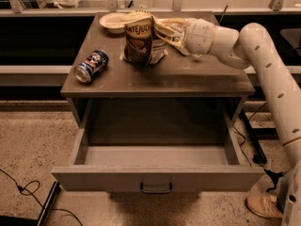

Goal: Pick brown chip bag from top drawer and place on counter

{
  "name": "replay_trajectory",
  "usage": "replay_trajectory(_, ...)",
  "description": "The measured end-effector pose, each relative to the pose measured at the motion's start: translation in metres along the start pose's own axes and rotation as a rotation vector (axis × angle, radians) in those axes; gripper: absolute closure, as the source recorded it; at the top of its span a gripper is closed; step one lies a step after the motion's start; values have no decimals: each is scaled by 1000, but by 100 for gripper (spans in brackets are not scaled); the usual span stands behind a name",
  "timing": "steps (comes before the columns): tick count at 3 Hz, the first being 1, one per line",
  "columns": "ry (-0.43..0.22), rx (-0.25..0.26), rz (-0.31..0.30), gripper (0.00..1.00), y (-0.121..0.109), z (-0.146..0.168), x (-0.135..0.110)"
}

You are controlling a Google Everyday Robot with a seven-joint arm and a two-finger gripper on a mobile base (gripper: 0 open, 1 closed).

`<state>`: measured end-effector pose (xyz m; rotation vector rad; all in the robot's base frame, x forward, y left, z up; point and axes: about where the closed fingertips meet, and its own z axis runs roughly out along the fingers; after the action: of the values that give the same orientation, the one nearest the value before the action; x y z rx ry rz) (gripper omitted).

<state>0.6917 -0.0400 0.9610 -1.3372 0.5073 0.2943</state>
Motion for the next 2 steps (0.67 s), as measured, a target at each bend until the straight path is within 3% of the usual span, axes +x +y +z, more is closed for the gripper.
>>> replay_trajectory(2,-10,-5,1,34,1,7,-2)
